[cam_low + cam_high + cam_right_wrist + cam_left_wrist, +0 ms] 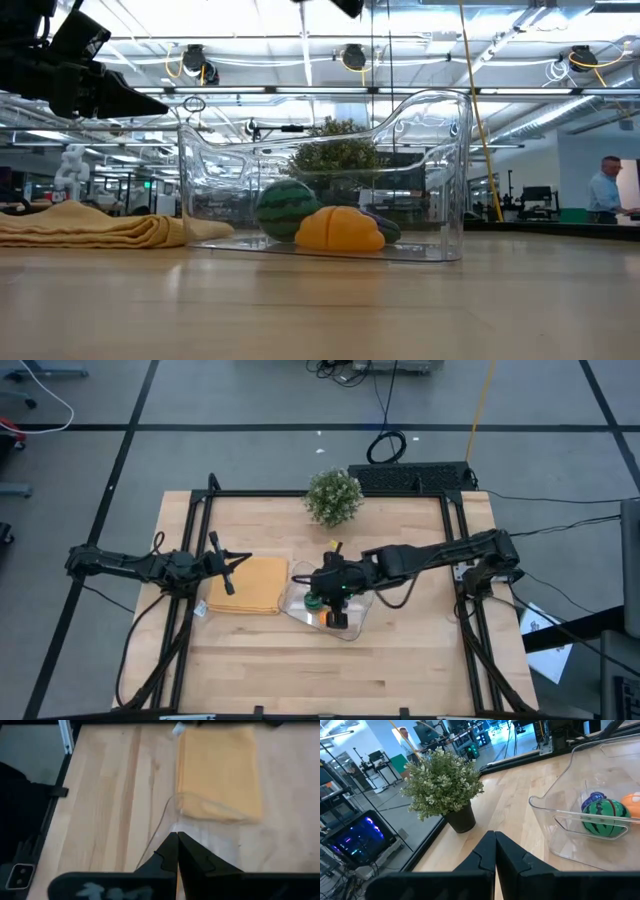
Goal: Pick and placing Produce into tupperware
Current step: Return to Home Position
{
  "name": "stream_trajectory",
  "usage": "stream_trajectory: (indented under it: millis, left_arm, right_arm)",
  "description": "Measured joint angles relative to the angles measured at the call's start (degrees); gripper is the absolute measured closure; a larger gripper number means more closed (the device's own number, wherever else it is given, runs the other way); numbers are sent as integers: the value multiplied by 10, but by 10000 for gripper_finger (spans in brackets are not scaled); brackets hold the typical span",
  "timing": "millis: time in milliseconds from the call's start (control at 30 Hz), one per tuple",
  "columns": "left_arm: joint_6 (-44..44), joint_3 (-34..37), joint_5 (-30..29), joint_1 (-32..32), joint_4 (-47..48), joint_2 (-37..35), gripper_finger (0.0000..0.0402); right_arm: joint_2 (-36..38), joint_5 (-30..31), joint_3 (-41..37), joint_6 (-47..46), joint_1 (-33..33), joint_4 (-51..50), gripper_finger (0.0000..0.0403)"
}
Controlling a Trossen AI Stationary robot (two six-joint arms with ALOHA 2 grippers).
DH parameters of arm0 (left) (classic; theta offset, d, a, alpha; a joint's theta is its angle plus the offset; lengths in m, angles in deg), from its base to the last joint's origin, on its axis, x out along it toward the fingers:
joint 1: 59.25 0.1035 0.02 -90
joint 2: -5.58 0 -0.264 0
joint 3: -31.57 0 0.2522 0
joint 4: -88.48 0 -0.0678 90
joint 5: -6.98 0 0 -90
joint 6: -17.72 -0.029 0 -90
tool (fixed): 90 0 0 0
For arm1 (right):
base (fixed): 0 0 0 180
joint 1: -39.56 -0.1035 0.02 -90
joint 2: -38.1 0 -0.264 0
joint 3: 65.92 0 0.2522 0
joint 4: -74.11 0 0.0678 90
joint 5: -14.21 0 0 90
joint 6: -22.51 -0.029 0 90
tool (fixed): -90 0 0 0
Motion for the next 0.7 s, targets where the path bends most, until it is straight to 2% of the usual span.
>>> stream_trajectory:
  millis: [300, 433, 533, 700]
  left_arm:
    - [0, 0, 0, 0, 2, 0, 398]
    - [0, 0, -2, 0, 2, 0, 398]
    - [0, 0, -2, 0, 4, 0, 398]
    - [0, 0, -2, 0, 4, 0, 398]
  right_arm:
    - [60, 62, 0, 24, -1, -7, 401]
    - [87, 68, -3, 30, -1, -5, 401]
    - [111, 91, -15, 31, -1, 1, 401]
    - [150, 96, -55, 31, -1, 24, 401]
